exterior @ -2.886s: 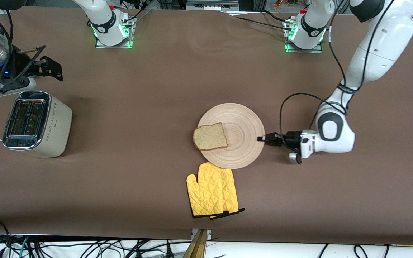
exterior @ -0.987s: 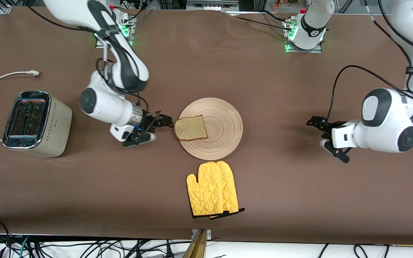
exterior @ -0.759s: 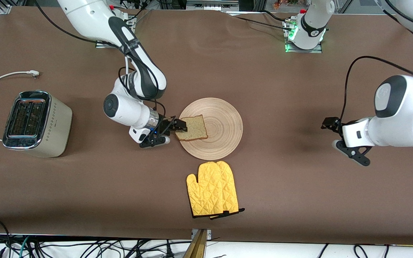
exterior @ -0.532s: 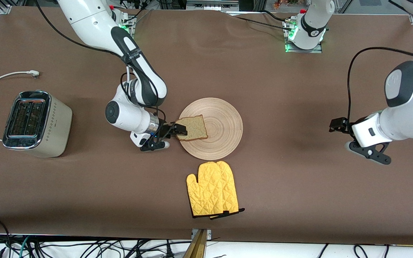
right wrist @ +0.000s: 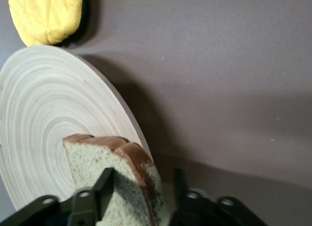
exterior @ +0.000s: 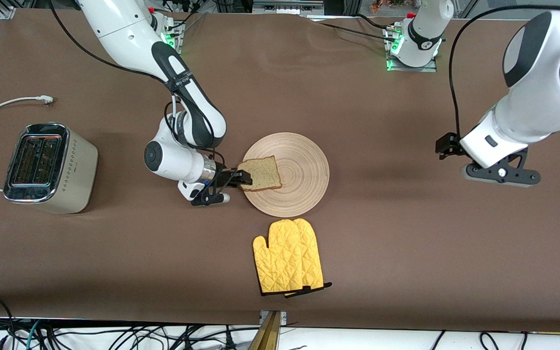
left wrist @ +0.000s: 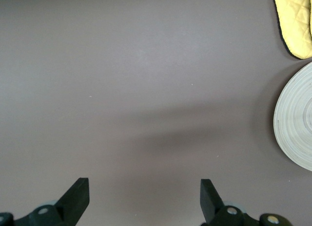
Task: Move plate and put bread in toaster
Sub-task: 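Grasp the bread slice with the right gripper while the left gripper releases the plate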
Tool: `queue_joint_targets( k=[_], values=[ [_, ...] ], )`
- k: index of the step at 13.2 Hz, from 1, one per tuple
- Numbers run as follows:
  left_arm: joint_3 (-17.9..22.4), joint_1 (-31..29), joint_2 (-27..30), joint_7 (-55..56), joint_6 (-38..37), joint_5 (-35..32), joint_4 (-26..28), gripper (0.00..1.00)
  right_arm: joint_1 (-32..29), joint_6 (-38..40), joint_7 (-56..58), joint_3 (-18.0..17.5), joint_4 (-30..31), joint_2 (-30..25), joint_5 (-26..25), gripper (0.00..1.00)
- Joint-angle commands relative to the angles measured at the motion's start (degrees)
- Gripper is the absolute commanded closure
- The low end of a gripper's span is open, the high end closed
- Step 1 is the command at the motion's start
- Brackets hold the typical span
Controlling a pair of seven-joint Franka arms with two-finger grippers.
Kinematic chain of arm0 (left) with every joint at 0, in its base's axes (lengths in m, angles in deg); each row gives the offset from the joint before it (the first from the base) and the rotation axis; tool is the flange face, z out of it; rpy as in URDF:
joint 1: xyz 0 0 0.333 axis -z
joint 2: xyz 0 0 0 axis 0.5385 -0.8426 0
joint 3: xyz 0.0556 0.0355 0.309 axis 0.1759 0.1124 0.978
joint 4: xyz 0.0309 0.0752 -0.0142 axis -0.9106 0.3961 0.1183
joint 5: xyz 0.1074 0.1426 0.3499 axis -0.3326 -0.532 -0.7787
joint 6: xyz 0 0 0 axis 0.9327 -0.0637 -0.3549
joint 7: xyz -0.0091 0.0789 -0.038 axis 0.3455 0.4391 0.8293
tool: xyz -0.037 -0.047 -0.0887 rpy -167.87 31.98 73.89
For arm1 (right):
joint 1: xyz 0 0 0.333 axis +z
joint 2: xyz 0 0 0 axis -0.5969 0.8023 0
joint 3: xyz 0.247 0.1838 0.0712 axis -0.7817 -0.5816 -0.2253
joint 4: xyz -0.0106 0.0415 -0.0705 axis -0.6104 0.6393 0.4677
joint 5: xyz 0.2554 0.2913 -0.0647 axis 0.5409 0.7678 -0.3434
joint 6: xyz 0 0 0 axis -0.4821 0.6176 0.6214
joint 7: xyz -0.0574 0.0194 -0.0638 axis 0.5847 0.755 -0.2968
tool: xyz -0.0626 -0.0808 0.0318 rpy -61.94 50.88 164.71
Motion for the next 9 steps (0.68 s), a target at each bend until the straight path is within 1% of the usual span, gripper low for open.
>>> queue_joint_targets(
  k=[1, 2, 3, 4, 7, 9],
  values=[
    [-0.03, -1.55, 1.67, -0.18, -1.43, -1.09, -0.48, 0.0, -0.74, 3.65, 1.23, 0.45, 0.12, -1.74, 1.32, 0.76],
    [0.06, -2.25, 1.67, -0.27, -1.43, -0.31, -1.27, 0.0, -0.92, 4.01, 1.23, 0.45, 0.12, -1.83, 1.41, 0.83],
    [-0.03, -2.35, 1.67, -0.27, -1.43, 1.44, -2.23, 0.0, -1.09, 4.79, 1.05, 0.54, 0.12, -2.1, 1.41, 0.94],
    [-0.03, -2.35, 1.67, -0.27, -1.52, 2.33, -2.24, 0.0, -1.35, 5.24, 0.88, 0.54, 0.12, -2.45, 1.41, 1.0],
    [-0.47, -2.26, 1.84, -0.27, -3.79, 2.6, -2.33, 0.0, -2.85, 8.66, 0.26, 0.62, -0.05, -4.2, 1.32, 1.0],
    [-0.29, -2.35, 1.84, -0.19, -4.42, 4.53, -2.42, 0.0, -2.85, 8.85, 0.43, 0.63, 0.03, -4.56, 1.32, 1.0]
  ],
)
